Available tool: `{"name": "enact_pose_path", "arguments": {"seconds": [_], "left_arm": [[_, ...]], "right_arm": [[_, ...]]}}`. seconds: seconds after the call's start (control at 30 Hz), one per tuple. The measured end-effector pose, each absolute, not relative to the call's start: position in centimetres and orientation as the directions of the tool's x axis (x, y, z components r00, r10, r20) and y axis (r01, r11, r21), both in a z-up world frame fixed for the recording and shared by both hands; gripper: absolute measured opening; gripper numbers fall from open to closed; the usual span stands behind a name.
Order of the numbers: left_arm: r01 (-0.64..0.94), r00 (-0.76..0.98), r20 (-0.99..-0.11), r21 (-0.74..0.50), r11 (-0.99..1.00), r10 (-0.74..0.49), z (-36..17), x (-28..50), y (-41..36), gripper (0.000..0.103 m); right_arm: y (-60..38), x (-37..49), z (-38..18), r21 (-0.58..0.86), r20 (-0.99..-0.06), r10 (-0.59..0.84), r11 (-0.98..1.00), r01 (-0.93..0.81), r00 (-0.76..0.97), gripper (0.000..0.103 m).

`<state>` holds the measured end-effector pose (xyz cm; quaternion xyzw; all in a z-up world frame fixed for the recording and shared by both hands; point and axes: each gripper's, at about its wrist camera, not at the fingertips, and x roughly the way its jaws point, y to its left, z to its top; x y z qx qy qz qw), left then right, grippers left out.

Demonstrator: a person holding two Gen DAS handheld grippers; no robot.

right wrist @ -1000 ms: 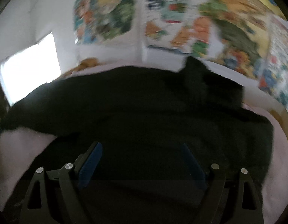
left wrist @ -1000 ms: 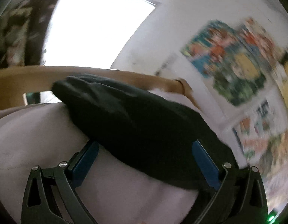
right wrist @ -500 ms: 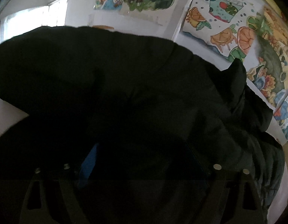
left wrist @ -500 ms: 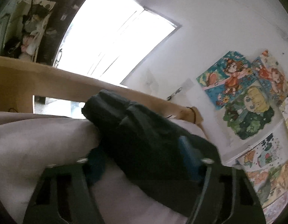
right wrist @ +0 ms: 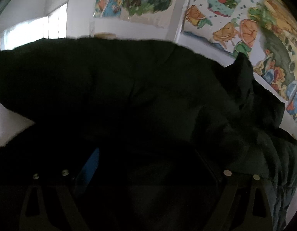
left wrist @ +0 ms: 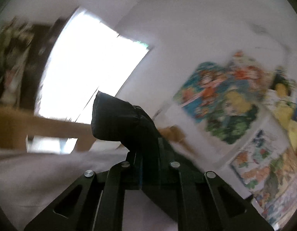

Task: Fold large clothes

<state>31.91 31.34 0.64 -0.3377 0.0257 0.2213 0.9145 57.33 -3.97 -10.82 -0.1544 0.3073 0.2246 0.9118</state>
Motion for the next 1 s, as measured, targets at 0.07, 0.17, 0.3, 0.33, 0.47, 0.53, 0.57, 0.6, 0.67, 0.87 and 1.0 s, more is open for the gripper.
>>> {"name": "enact_pose_path", "arguments": {"seconds": [0.07, 0.17, 0.3, 0.33, 0.47, 0.53, 0.57, 0.6, 0.67, 0.87, 1.0], "left_arm": [[-0.357, 0.926, -0.116, -0.571, 0.739, 0.358, 3.2, 31.4, 29.1, 0.008], [-0.23, 0.967, -0.028, -0.522, 0.822, 0.253, 6.6, 31.3, 25.8, 0.008], [-0.019, 0.999, 0.025, -0.432, 0.902, 0.034, 10.5, 32.4, 20.9, 0.008], [0.02, 1.0, 0.026, -0.405, 0.914, -0.01, 11.2, 32.8, 19.6, 0.008], [0.159, 0.987, 0.016, -0.284, 0.945, -0.162, 13.0, 34.7, 12.7, 0.008], [0.217, 0.973, -0.022, -0.236, 0.947, -0.229, 13.2, 35.9, 8.8, 0.008], [0.23, 0.969, -0.035, -0.224, 0.947, -0.244, 13.1, 36.7, 7.6, 0.008], [0.253, 0.961, -0.062, -0.201, 0.946, -0.27, 12.9, 37.6, 5.5, 0.008], [0.273, 0.951, -0.101, -0.177, 0.946, -0.293, 12.8, 39.6, 2.9, 0.008], [0.358, 0.895, -0.261, -0.058, 0.932, -0.361, 9.1, 45.3, -6.9, 0.007], [0.407, 0.856, -0.366, 0.043, 0.912, -0.365, 4.8, 47.3, -11.9, 0.007]], "right_arm": [[-5.1, 57.1, -9.6, -0.099, -0.628, 0.337, 0.86, -0.501, 0.701, 0.095], [-8.0, 56.2, -6.9, -0.039, -0.604, 0.36, 0.878, -0.478, 0.711, 0.095], [-13.2, 54.6, -3.3, 0.033, -0.563, 0.377, 0.899, -0.436, 0.736, 0.095], [-14.3, 54.3, -2.7, 0.046, -0.555, 0.377, 0.904, -0.425, 0.742, 0.095], [-20.8, 53.3, -0.4, 0.083, -0.532, 0.337, 0.934, -0.348, 0.777, 0.095], [-23.6, 53.2, 0.0, 0.077, -0.534, 0.3, 0.948, -0.308, 0.79, 0.095], [-25.2, 53.0, 0.1, 0.079, -0.538, 0.284, 0.955, -0.287, 0.794, 0.095], [-26.3, 53.0, 0.0, 0.083, -0.541, 0.275, 0.958, -0.275, 0.795, 0.095], [-29.0, 52.8, -0.3, 0.104, -0.549, 0.26, 0.964, -0.244, 0.794, 0.095], [-36.4, 52.7, -3.0, 0.26, -0.58, 0.312, 0.946, -0.192, 0.753, 0.095], [-40.3, 53.1, -5.2, 0.396, -0.585, 0.378, 0.905, -0.154, 0.718, 0.095]]}}
